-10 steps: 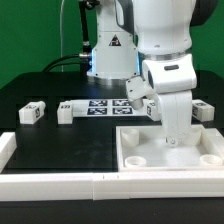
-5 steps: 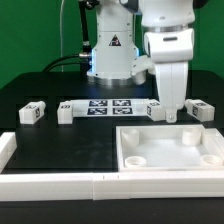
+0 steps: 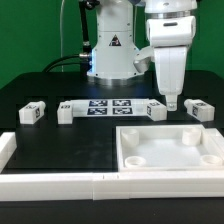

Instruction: Assemble one leg

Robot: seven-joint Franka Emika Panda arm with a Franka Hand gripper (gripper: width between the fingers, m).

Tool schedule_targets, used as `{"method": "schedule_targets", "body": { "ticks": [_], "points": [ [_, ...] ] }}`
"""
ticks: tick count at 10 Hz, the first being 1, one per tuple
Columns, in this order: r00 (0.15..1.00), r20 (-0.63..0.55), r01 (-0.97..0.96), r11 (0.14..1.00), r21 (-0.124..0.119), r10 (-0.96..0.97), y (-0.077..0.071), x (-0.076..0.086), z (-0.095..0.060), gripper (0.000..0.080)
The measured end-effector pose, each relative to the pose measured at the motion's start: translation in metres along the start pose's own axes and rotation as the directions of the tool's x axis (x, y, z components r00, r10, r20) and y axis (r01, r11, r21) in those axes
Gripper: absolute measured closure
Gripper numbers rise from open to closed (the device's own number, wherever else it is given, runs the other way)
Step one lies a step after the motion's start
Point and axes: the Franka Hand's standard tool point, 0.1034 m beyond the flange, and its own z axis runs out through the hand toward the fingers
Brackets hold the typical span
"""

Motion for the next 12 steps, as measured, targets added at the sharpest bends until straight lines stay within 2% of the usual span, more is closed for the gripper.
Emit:
{"method": "schedule_targets", "body": {
  "ticks": [3, 4, 5, 6, 8, 10, 11, 12],
  "points": [
    [0.956, -0.004, -0.292, 0.956, -0.001, 0.292, -0.002, 0.001, 0.0, 0.0151],
    [0.875, -0.015, -0.484, 0.875, -0.013, 0.484, -0.015, 0.005, -0.002, 0.0151],
    [0.809, -0.01, -0.588, 0.809, -0.015, 0.587, -0.029, 0.01, -0.003, 0.0151],
    [0.729, -0.02, -0.685, 0.729, -0.012, 0.684, -0.04, 0.019, 0.0, 0.0151],
    [0.561, -0.025, -0.828, 0.561, 0.01, 0.828, -0.065, 0.04, 0.01, 0.0151],
    [0.56, -0.002, -0.828, 0.559, 0.028, 0.829, -0.081, 0.052, 0.024, 0.0151],
    [0.564, 0.021, -0.825, 0.564, 0.034, 0.825, -0.082, 0.053, 0.03, 0.0151],
    [0.564, 0.015, -0.826, 0.563, 0.033, 0.826, -0.08, 0.054, 0.029, 0.0151]
  ]
}}
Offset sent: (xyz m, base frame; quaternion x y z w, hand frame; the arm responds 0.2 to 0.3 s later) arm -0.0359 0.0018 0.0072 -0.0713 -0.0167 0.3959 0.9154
